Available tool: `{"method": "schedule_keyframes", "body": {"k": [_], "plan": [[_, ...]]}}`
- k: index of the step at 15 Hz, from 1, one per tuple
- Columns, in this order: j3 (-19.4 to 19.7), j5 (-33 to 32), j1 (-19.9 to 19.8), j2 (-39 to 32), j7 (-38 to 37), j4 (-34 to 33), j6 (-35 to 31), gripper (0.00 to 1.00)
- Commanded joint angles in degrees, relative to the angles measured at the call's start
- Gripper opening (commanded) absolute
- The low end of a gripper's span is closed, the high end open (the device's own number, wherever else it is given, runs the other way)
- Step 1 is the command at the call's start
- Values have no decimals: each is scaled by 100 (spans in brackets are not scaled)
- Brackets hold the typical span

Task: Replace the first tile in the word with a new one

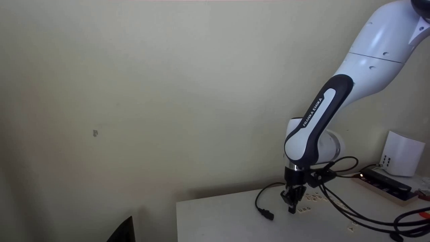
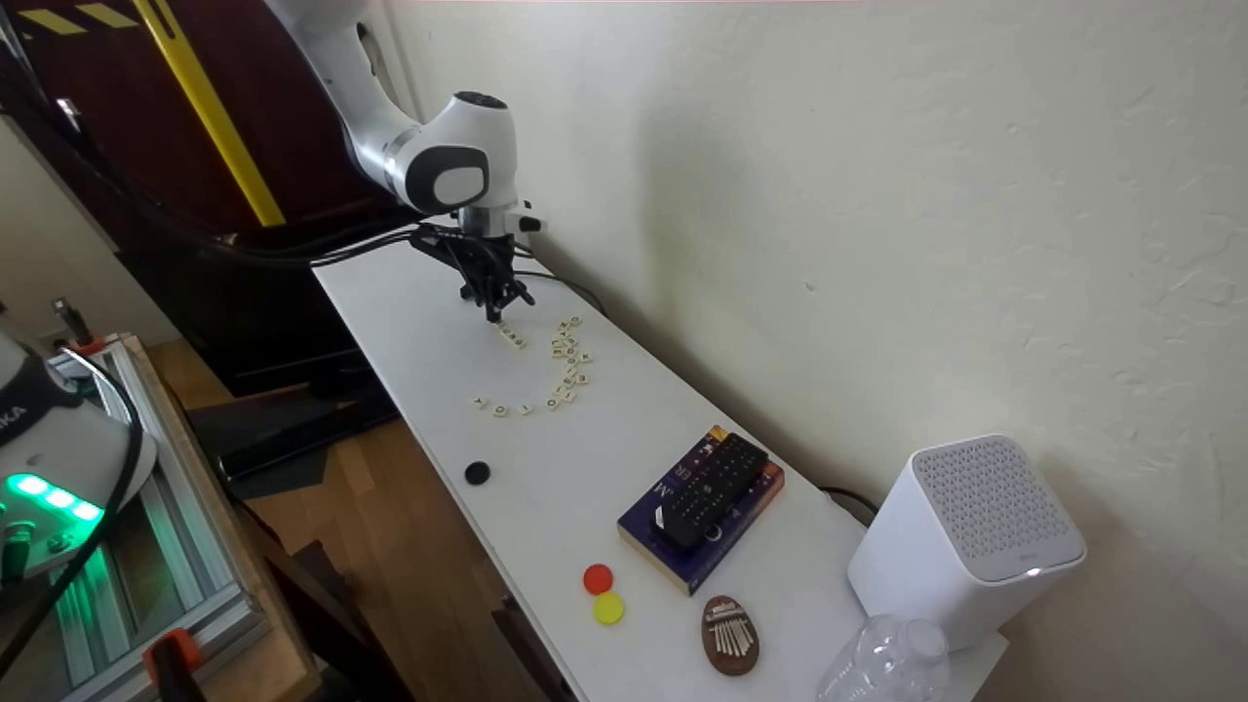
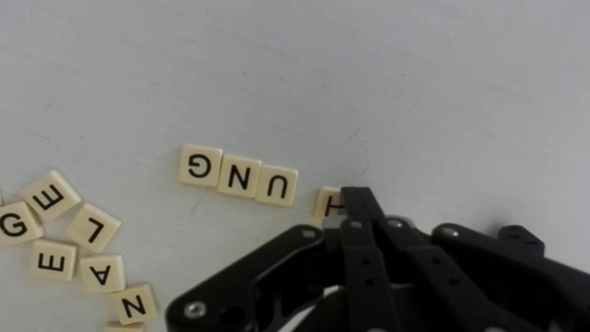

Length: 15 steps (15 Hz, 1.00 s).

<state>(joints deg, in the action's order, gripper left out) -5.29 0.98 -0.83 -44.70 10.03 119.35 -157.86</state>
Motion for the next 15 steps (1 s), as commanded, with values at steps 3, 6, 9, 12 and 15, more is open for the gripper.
{"method": "schedule_keyframes", "body": {"k": [3, 6, 9, 12, 15], "plan": [[-44, -90, -47, -304, 36, -394, 154, 0], [-38, -72, -79, -371, 46, -526, 182, 0], [-41, -41, -134, -426, 46, -633, 176, 0], [-61, -10, -217, -443, 60, -683, 169, 0], [-78, 13, -287, -378, 56, -633, 100, 0]]}}
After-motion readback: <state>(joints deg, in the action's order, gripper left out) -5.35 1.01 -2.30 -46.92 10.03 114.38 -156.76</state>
